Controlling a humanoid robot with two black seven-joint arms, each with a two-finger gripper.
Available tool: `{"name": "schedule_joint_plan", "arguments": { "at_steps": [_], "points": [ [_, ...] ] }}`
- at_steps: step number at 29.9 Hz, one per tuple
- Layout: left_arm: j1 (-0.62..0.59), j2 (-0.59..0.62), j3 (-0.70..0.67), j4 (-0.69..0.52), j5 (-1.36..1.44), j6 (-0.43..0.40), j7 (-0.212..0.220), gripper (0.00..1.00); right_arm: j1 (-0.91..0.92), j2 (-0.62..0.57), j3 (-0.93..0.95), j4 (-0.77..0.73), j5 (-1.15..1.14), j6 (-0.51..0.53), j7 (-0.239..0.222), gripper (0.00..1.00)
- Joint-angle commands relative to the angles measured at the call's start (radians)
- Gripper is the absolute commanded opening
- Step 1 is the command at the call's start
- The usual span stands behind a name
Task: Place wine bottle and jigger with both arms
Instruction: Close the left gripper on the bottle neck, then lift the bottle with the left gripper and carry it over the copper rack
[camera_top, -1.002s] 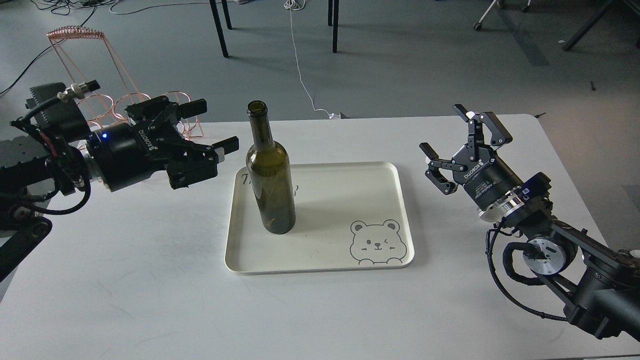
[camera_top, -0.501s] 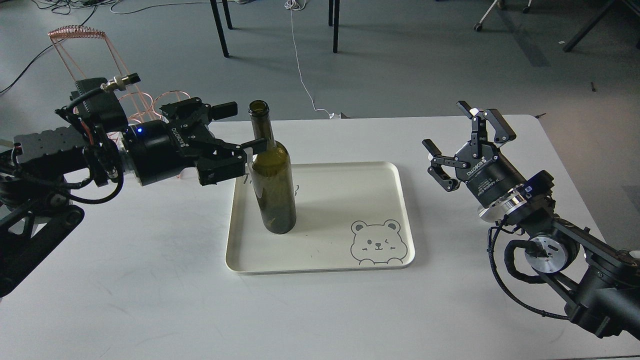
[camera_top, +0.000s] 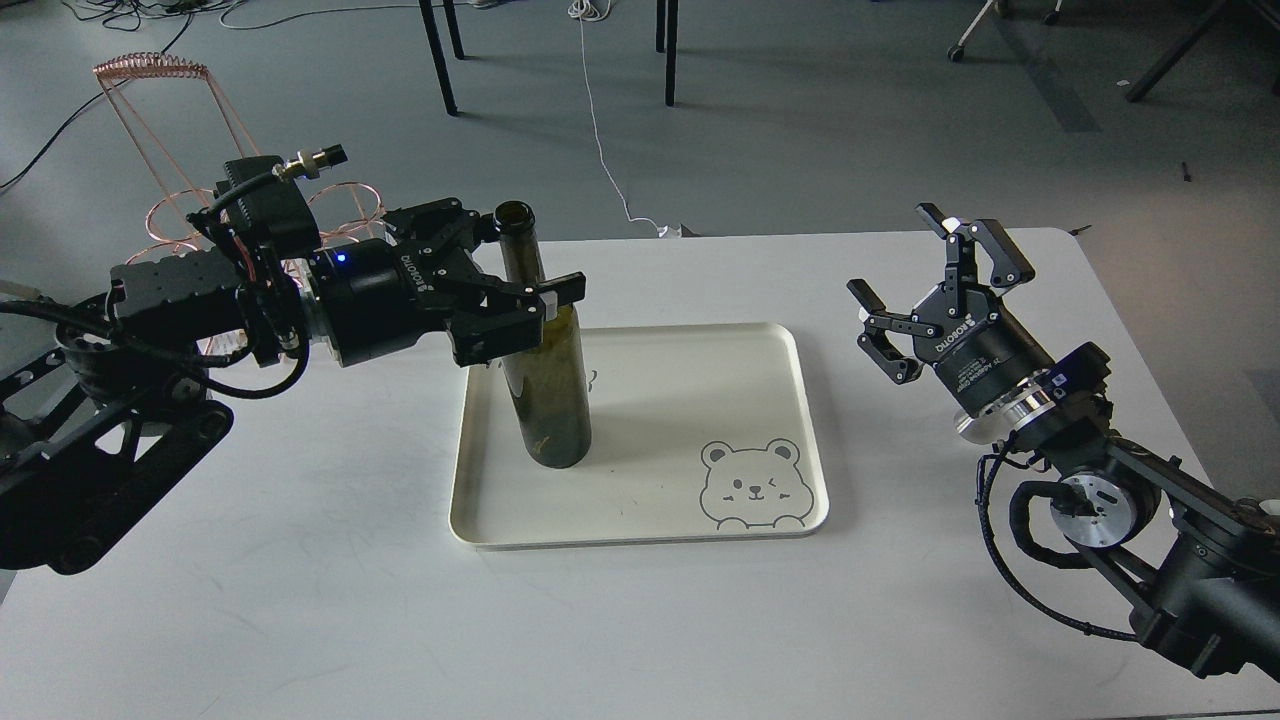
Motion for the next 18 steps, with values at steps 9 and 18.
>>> {"name": "schedule_joint_plan", "arguments": {
  "at_steps": [9, 18],
  "points": [
    [-0.001, 0.005, 0.000, 0.001, 0.019, 0.000, 0.000, 0.16, -0.002, 0.002, 0.000, 0.000, 0.000, 0.000, 0.000, 0.99],
    [-0.180, 0.046, 0.000, 0.004, -0.071, -0.026, 0.000, 0.15, -0.005, 0.002, 0.000, 0.000, 0.000, 0.000, 0.000, 0.99]
  ]
}}
